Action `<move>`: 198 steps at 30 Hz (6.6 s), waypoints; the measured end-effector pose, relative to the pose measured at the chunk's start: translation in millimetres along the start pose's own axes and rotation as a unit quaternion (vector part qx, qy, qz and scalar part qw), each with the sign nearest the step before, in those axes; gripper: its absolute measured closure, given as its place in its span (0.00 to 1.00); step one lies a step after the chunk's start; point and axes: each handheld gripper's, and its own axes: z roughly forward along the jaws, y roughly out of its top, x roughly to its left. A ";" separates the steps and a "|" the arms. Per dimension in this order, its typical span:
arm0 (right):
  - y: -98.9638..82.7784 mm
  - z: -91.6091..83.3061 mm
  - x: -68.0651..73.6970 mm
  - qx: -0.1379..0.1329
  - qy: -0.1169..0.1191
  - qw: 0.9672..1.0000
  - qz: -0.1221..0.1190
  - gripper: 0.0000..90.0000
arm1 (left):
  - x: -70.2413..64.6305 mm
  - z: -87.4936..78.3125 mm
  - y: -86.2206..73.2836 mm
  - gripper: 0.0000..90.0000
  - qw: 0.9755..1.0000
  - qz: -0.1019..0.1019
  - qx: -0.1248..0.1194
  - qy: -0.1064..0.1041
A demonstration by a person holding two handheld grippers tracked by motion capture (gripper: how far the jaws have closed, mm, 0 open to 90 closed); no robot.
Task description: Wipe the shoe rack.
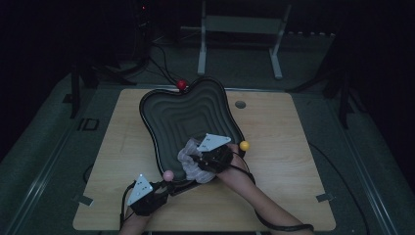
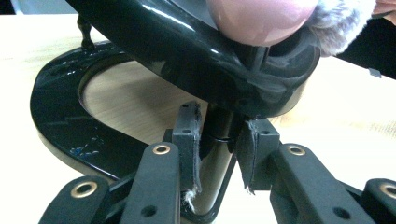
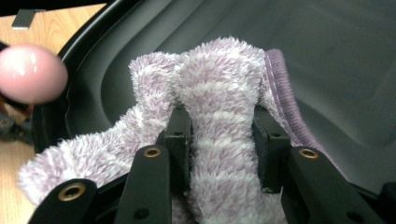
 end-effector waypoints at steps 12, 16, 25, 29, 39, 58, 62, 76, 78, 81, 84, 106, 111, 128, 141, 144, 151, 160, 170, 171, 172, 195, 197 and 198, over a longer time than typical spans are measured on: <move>27.8 -9.0 -20.5 -0.040 0.024 0.998 0.035 0.75 | -2.9 0.8 -0.4 0.81 0.999 0.031 -0.003 0.009; 63.5 -6.9 -37.3 -0.067 0.020 0.996 0.046 0.75 | -2.3 0.9 -0.6 0.81 0.999 0.031 -0.004 0.007; 136.4 23.2 -63.0 -0.082 -0.022 0.996 0.043 0.75 | -2.3 0.5 0.1 0.81 0.999 0.038 -0.001 0.007; 145.0 47.8 -71.8 -0.051 -0.036 0.997 0.038 0.75 | -1.6 0.3 -0.1 0.81 0.999 0.035 -0.001 0.004; 123.8 62.4 -63.3 -0.029 -0.019 0.999 0.033 0.75 | -1.6 -0.1 -0.2 0.81 1.000 0.028 -0.002 0.005; 58.7 34.2 -16.9 -0.021 0.012 1.000 0.002 0.75 | -2.3 -0.2 0.1 0.81 1.000 0.026 0.000 0.008; 45.8 27.5 -8.8 -0.016 0.021 1.000 -0.007 0.75 | -2.2 -0.1 0.0 0.81 1.000 0.026 -0.001 0.007; 19.0 10.5 4.7 0.017 0.045 0.999 -0.017 0.75 | -1.6 -0.2 0.0 0.81 1.000 0.021 -0.001 0.005; 14.7 7.7 8.6 0.025 0.044 0.998 -0.024 0.75 | -1.7 -0.3 0.0 0.81 1.000 0.019 -0.001 0.005; 7.7 2.8 12.7 0.030 0.046 0.998 -0.028 0.75 | -2.0 -0.1 -0.2 0.80 1.000 0.020 -0.002 0.005; 7.9 0.1 8.0 0.029 0.063 0.998 -0.012 0.76 | -3.2 -0.2 0.6 0.81 1.000 0.028 0.001 0.009; 162.5 36.1 -71.2 -0.048 -0.028 0.998 0.033 0.75 | -1.7 -0.6 0.1 0.81 1.000 0.025 0.001 -0.001; 165.0 63.3 -78.7 -0.026 -0.034 0.997 0.065 0.74 | -1.8 -0.7 0.0 0.81 1.000 0.021 -0.001 -0.001; 119.5 64.1 -38.7 -0.020 -0.013 1.000 0.012 0.74 | -1.7 -1.6 0.3 0.81 1.000 0.022 0.002 0.003; 72.2 42.7 -6.3 -0.017 0.009 1.000 -0.023 0.74 | -2.0 -1.5 0.2 0.81 1.000 0.020 0.002 0.004; 62.7 38.5 -0.2 -0.018 0.016 0.999 -0.025 0.74 | -2.3 -1.5 0.3 0.81 1.000 0.019 0.002 0.005; 43.4 28.4 11.8 -0.013 0.024 0.999 -0.035 0.74 | -2.3 -1.5 0.1 0.81 1.000 0.019 0.001 0.005; 26.0 17.9 16.2 0.001 0.040 0.998 -0.044 0.74 | -2.8 -1.6 -0.1 0.80 1.000 0.015 0.000 0.006; 18.5 11.0 8.1 0.007 0.048 0.998 -0.040 0.74 | -2.7 -1.9 -0.3 0.80 1.000 0.015 0.000 0.006; 18.1 10.5 7.0 0.008 0.046 0.998 -0.040 0.74 | -2.5 -1.9 -0.4 0.80 1.000 0.015 0.000 0.006; 17.7 9.9 5.9 0.009 0.045 0.998 -0.040 0.74 | -2.1 -2.0 -0.6 0.80 1.000 0.012 -0.001 0.004; 114.2 17.4 -40.5 -0.074 0.035 0.996 0.019 0.74 | -1.4 -2.0 -1.1 0.80 1.000 0.007 -0.002 -0.002; 129.6 25.8 -43.5 -0.069 0.026 0.997 0.019 0.74 | -2.1 -2.1 -1.0 0.80 1.000 0.011 -0.001 -0.002; 134.7 29.0 -45.3 -0.068 0.022 0.997 0.019 0.74 | -2.1 -2.1 -1.2 0.80 1.000 0.011 -0.002 -0.005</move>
